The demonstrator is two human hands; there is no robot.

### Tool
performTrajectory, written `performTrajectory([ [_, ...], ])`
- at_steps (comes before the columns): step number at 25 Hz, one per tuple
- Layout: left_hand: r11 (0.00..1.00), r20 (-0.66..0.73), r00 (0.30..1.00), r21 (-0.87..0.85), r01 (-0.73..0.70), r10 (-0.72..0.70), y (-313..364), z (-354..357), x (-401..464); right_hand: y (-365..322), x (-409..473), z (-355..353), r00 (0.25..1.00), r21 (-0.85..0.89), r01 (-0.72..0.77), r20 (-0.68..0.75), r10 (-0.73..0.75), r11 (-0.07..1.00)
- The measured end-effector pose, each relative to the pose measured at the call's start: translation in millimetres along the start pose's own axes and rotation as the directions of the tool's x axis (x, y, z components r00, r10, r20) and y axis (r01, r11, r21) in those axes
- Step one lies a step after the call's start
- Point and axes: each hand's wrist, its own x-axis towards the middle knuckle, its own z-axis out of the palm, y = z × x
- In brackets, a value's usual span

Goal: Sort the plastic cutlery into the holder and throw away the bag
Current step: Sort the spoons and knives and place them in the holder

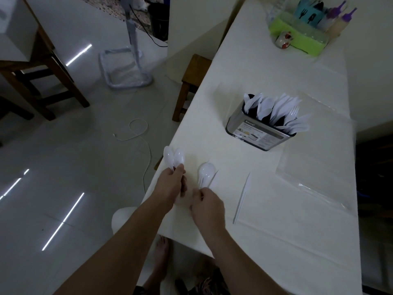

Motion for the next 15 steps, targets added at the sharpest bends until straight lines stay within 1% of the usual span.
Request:
performTrajectory([
  [1,1.000,0.006,1.000,-0.021,-0.003,0.003,-0.5,-1.7,1.6,3.1,6.4,-1.9,0.998,-0.086,-0.021,-0.065,0.015,0.996],
  [2,1.000,0.007,1.000,-0.030,0.001,-0.001,-0.7,-2.7,2.2,5.2,12.2,-4.0,0.994,-0.137,-0.057,-0.099,0.044,0.989],
  [5,1.000,0.006,1.000,-0.016,0.020,-0.020,-1.9,-4.1,3.2,8.7,23.9,-3.5,0.991,-0.191,-0.120,-0.083,0.106,0.974],
  [10,0.999,0.020,0.999,0.012,0.039,-0.040,-6.7,-6.0,8.1,7.4,26.5,-1.6,0.991,-0.210,-0.105,-0.102,0.085,0.972],
  [13,0.999,0.016,0.999,0.021,0.035,-0.035,-8.0,-6.4,8.3,5.4,23.6,-1.9,0.998,-0.306,-0.057,-0.051,0.044,0.950],
  [15,0.999,0.010,0.999,0.030,0.040,-0.040,-8.7,-5.8,7.8,6.6,25.3,-0.8,0.998,-0.347,-0.051,-0.047,0.037,0.936],
])
